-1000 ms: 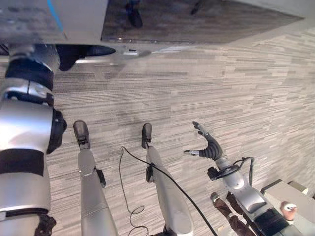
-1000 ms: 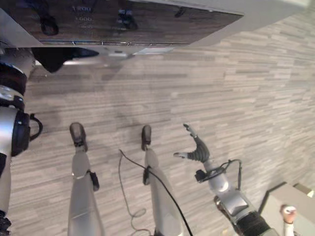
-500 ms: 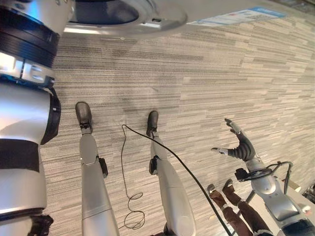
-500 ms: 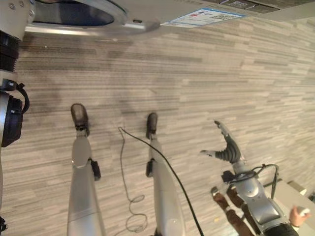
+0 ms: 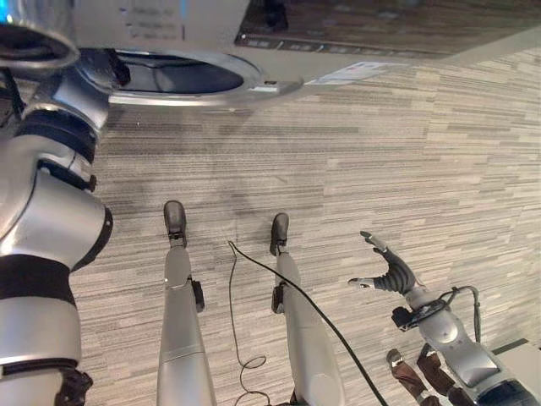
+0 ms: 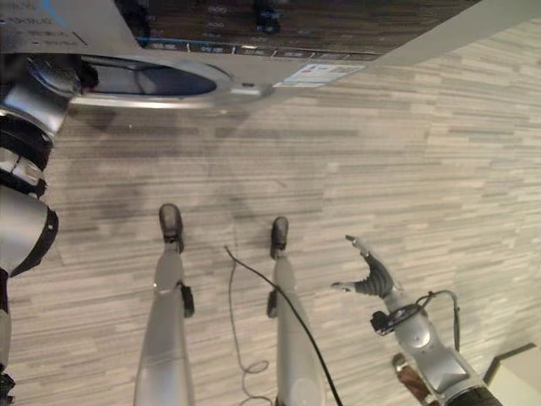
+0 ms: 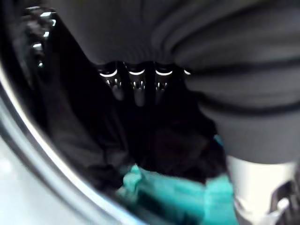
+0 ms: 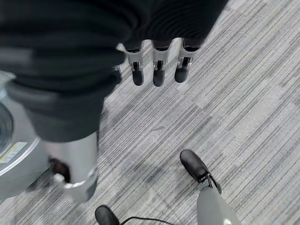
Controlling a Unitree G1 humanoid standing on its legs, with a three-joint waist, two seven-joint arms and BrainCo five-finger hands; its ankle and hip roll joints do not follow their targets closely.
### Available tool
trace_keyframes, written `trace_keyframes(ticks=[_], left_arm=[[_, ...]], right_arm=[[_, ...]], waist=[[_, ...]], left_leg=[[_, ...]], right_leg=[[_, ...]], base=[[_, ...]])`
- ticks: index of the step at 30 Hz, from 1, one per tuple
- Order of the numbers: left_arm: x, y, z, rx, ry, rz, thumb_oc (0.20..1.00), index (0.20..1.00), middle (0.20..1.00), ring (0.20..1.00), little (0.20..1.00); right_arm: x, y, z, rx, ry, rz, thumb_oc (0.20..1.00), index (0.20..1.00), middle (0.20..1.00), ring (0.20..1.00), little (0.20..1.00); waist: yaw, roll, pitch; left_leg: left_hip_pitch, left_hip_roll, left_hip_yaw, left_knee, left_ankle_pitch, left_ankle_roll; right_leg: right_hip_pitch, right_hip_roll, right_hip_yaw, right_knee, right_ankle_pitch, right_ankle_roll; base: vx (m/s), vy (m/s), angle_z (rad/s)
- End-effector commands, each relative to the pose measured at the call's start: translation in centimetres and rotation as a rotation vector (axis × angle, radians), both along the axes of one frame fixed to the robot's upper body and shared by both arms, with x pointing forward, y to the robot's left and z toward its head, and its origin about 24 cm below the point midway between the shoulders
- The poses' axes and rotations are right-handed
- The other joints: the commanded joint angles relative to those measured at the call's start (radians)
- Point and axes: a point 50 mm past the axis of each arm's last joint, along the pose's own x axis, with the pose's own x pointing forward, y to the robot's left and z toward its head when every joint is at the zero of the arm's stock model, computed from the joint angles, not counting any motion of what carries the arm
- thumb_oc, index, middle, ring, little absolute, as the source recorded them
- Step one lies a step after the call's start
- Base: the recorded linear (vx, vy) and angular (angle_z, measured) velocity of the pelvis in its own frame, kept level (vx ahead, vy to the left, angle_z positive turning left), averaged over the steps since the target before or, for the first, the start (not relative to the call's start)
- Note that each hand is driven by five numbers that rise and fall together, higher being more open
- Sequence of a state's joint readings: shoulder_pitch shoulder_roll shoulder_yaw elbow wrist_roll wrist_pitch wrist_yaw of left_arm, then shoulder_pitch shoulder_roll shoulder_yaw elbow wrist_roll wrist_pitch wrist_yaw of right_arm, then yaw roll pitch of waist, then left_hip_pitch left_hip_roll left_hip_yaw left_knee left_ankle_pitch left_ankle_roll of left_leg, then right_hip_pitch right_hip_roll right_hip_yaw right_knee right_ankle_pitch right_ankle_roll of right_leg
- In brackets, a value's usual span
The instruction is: Grab the laundry basket,head to the washer,open it,put in the laundry and shut it.
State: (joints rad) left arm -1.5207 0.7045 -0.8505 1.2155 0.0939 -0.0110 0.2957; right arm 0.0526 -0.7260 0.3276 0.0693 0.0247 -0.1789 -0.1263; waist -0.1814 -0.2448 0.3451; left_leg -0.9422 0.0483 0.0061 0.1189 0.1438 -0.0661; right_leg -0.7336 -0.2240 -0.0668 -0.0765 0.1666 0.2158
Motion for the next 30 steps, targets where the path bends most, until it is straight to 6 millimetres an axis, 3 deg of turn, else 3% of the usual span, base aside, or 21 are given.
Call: trace_keyframes(ticks=[1,2,5,6,7,9,10,11,12,13,14,15,16,17,19,22,24,25,27,30], left_arm=[[-0.5,0.0,0.4,0.108,-0.040,-0.023,1.000,1.000,1.000,1.000,1.000],[-0.5,0.1,0.3,0.107,-0.039,-0.022,1.000,1.000,1.000,1.000,1.000],[-2.0,0.7,-5.2,0.075,0.019,-0.179,1.000,1.000,1.000,1.000,1.000],[-2.0,0.7,-5.2,0.075,0.019,-0.179,1.000,1.000,1.000,1.000,1.000],[-2.9,1.6,-8.7,0.009,0.067,-0.205,1.000,1.000,1.000,1.000,1.000],[-4.2,2.8,-12.8,-0.055,0.155,-0.196,1.000,1.000,1.000,1.000,1.000],[-5.7,3.8,-16.9,-0.172,0.257,-0.194,1.000,1.000,1.000,1.000,1.000],[-6.5,4.1,-18.8,-0.242,0.302,-0.196,1.000,1.000,1.000,1.000,1.000],[-6.6,4.2,-18.9,-0.245,0.303,-0.194,1.000,1.000,1.000,1.000,1.000],[-8.9,4.3,-23.5,-0.393,0.425,-0.211,1.000,1.000,1.000,1.000,1.000],[-10.1,4.2,-25.2,-0.460,0.459,-0.222,1.000,1.000,1.000,1.000,1.000],[-10.2,4.3,-25.2,-0.462,0.460,-0.220,1.000,1.000,1.000,1.000,1.000],[-12.6,3.7,-29.5,-0.639,0.554,-0.211,1.000,1.000,1.000,1.000,1.000],[-12.6,3.7,-29.5,-0.640,0.554,-0.210,1.000,1.000,1.000,1.000,1.000],[-15.7,3.0,-33.4,-0.833,0.637,-0.194,1.000,1.000,1.000,1.000,1.000],[-18.2,2.6,-36.3,-1.002,0.674,-0.143,1.000,1.000,1.000,1.000,1.000],[-18.7,2.5,-36.8,-1.042,0.674,-0.127,1.000,1.000,1.000,1.000,1.000],[-20.0,3.1,-37.8,-1.130,0.647,-0.065,1.000,1.000,1.000,1.000,1.000],[-20.0,3.1,-37.7,-1.130,0.647,-0.066,1.000,1.000,1.000,1.000,1.000],[-19.9,3.3,-37.8,-1.160,0.606,-0.032,1.000,1.000,1.000,1.000,1.000]], right_arm=[[-0.7,-1.3,-1.2,0.007,0.044,-0.066,1.000,1.000,1.000,1.000,1.000],[-0.7,-1.4,-1.2,0.006,0.046,-0.066,1.000,1.000,1.000,1.000,1.000],[-2.1,-1.4,-2.9,0.014,0.118,-0.079,1.000,1.000,1.000,1.000,1.000],[-2.1,-1.4,-2.9,0.014,0.118,-0.079,1.000,1.000,1.000,1.000,1.000],[-2.5,-1.6,-3.6,-0.010,0.149,-0.088,1.000,1.000,1.000,1.000,1.000],[-3.0,-1.9,-4.3,-0.032,0.183,-0.092,1.000,1.000,1.000,1.000,1.000],[-3.2,-2.5,-5.1,-0.071,0.226,-0.114,1.000,1.000,1.000,1.000,1.000],[-3.3,-2.7,-5.3,-0.080,0.240,-0.121,1.000,1.000,1.000,1.000,1.000],[-3.3,-2.7,-5.3,-0.082,0.241,-0.119,1.000,1.000,1.000,1.000,1.000],[-3.8,-3.2,-6.1,-0.118,0.291,-0.129,1.000,1.000,1.000,1.000,1.000],[-4.0,-3.5,-6.4,-0.129,0.313,-0.134,1.000,1.000,1.000,1.000,1.000],[-4.0,-3.5,-6.4,-0.130,0.314,-0.132,1.000,1.000,1.000,1.000,1.000],[-4.1,-3.7,-7.1,-0.153,0.355,-0.134,1.000,1.000,1.000,1.000,1.000],[-4.1,-3.7,-7.1,-0.154,0.356,-0.133,1.000,1.000,1.000,1.000,1.000],[-4.2,-4.1,-7.8,-0.171,0.393,-0.139,1.000,1.000,1.000,1.000,1.000],[-4.3,-3.8,-8.8,-0.177,0.428,-0.142,1.000,1.000,1.000,1.000,1.000],[-4.3,-3.8,-9.0,-0.180,0.432,-0.144,1.000,1.000,1.000,1.000,1.000],[-4.8,-3.6,-9.9,-0.169,0.464,-0.154,1.000,1.000,1.000,1.000,1.000],[-4.7,-3.6,-9.9,-0.169,0.463,-0.154,1.000,1.000,1.000,1.000,1.000],[-5.1,-3.1,-11.1,-0.186,0.515,-0.143,1.000,1.000,1.000,1.000,1.000]], waist=[[-0.007,0.021,0.022],[-0.008,0.022,0.021],[0.024,0.038,0.023],[0.023,0.039,0.022],[0.042,0.044,0.019],[0.053,0.054,0.014],[0.068,0.070,0.011],[0.077,0.078,0.008],[0.075,0.079,0.008],[0.097,0.100,-0.003],[0.104,0.111,-0.007],[0.102,0.112,-0.007],[0.120,0.138,-0.022],[0.119,0.139,-0.021],[0.137,0.170,-0.052],[0.151,0.201,-0.087],[0.154,0.210,-0.098],[0.171,0.231,-0.126],[0.171,0.232,-0.128],[0.192,0.260,-0.150]], left_leg=[[0.222,-0.066,0.019,-0.055,-0.171,0.069],[0.225,-0.066,0.019,-0.057,-0.170,0.069],[0.283,-0.060,0.024,-0.071,-0.162,0.064],[0.284,-0.060,0.024,-0.071,-0.162,0.064],[0.313,-0.053,0.026,-0.071,-0.163,0.062],[0.347,-0.050,0.028,-0.074,-0.162,0.061],[0.382,-0.050,0.030,-0.077,-0.160,0.061],[0.399,-0.049,0.030,-0.077,-0.159,0.060],[0.401,-0.049,0.030,-0.078,-0.159,0.060],[0.441,-0.049,0.029,-0.085,-0.156,0.059],[0.461,-0.049,0.027,-0.087,-0.156,0.059],[0.464,-0.049,0.027,-0.088,-0.156,0.059],[0.513,-0.049,0.024,-0.100,-0.152,0.058],[0.515,-0.049,0.023,-0.101,-0.152,0.057],[0.574,-0.051,0.015,-0.124,-0.143,0.055],[0.627,-0.045,0.001,-0.144,-0.125,0.048],[0.642,-0.043,-0.002,-0.153,-0.114,0.045],[0.688,-0.032,-0.025,-0.173,-0.095,0.036],[0.684,-0.031,-0.026,-0.173,-0.092,0.036],[0.714,-0.014,-0.057,-0.188,-0.048,0.010]], right_leg=[[0.196,0.096,0.014,0.071,-0.115,-0.032],[0.198,0.096,0.014,0.071,-0.114,-0.032],[0.233,0.096,0.004,0.080,-0.122,-0.038],[0.234,0.096,0.004,0.080,-0.122,-0.037],[0.249,0.095,-0.002,0.091,-0.132,-0.045],[0.270,0.097,-0.006,0.101,-0.141,-0.052],[0.294,0.097,-0.010,0.115,-0.150,-0.059],[0.303,0.097,-0.010,0.121,-0.155,-0.063],[0.305,0.097,-0.010,0.121,-0.155,-0.064],[0.334,0.096,-0.018,0.133,-0.167,-0.073],[0.349,0.096,-0.020,0.139,-0.173,-0.076],[0.351,0.096,-0.021,0.139,-0.174,-0.076],[0.385,0.096,-0.026,0.149,-0.187,-0.084],[0.387,0.096,-0.027,0.149,-0.187,-0.084],[0.436,0.096,-0.038,0.146,-0.195,-0.091],[0.486,0.097,-0.048,0.141,-0.201,-0.096],[0.498,0.100,-0.052,0.137,-0.200,-0.099],[0.543,0.111,-0.063,0.149,-0.230,-0.111],[0.540,0.112,-0.064,0.146,-0.226,-0.112],[0.614,0.134,-0.088,0.136,-0.270,-0.138]], base=[[0.00,0.000,0.00],[0.00,0.000,0.00],[0.00,0.000,0.00],[0.00,0.008,-0.05],[-0.01,-0.001,-0.08],[-0.02,0.014,-0.10],[-0.02,0.037,-0.06],[-0.02,0.032,-0.03],[0.00,0.000,0.00],[0.03,0.010,0.01],[0.03,0.010,0.02],[0.04,0.026,0.01],[0.03,0.018,0.09],[0.04,0.022,0.16],[0.06,-0.006,0.16],[0.04,-0.045,0.06],[0.03,-0.079,0.22],[0.02,-0.130,0.26],[0.01,-0.097,0.20],[-0.05,-0.143,0.33]])
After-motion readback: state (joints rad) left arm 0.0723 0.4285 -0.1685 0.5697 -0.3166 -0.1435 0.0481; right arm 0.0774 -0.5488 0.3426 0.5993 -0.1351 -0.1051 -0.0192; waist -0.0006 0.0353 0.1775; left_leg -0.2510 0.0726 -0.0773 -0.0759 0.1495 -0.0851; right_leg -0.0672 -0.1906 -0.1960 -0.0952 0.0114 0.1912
